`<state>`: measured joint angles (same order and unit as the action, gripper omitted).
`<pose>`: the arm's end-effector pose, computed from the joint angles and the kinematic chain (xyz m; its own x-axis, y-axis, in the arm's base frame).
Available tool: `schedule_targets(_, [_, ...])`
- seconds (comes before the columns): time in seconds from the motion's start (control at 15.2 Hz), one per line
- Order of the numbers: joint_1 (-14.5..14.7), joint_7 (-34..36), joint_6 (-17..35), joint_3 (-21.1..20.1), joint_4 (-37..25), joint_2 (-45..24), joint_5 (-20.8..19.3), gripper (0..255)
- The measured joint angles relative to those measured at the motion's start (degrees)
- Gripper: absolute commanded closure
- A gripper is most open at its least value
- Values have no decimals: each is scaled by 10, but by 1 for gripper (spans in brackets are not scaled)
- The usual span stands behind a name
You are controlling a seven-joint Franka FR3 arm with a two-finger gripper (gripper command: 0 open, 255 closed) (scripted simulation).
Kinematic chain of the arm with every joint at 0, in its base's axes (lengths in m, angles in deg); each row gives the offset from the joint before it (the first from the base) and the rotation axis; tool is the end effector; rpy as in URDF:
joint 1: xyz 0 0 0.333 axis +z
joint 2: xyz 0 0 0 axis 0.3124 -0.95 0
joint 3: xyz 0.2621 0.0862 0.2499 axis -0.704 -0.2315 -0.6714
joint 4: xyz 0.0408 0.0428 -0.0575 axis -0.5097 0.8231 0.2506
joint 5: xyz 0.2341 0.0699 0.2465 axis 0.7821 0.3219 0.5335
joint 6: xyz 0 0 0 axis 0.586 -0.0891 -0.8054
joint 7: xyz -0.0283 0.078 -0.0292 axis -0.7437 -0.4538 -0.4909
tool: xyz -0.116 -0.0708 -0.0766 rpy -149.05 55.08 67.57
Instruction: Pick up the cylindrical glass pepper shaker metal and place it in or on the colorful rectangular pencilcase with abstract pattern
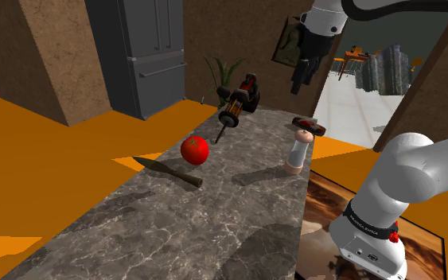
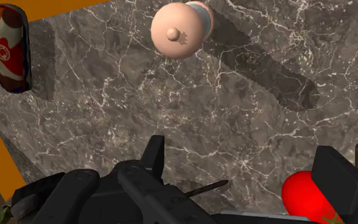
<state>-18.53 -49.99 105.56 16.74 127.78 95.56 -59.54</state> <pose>0.2238 0.0049 0.5800 0.9903 0.0815 0.1123 0.0676 -0.9901 0.1226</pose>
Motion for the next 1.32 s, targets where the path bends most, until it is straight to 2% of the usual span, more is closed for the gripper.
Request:
schedule_targets(0.13, [-1,-2,5,4,10,5,0,0])
schedule_targets(0.33, [-7,-13,31,26,64,31,-3,0])
schedule_targets(0.92, [-52,-68,132,120,228,84,-35,0])
schedule_targets(1.12, [-66,-83,156,143,259,88,-46,0])
schedule_targets(1.32, [-69,-84,181,148,279,83,-50,0])
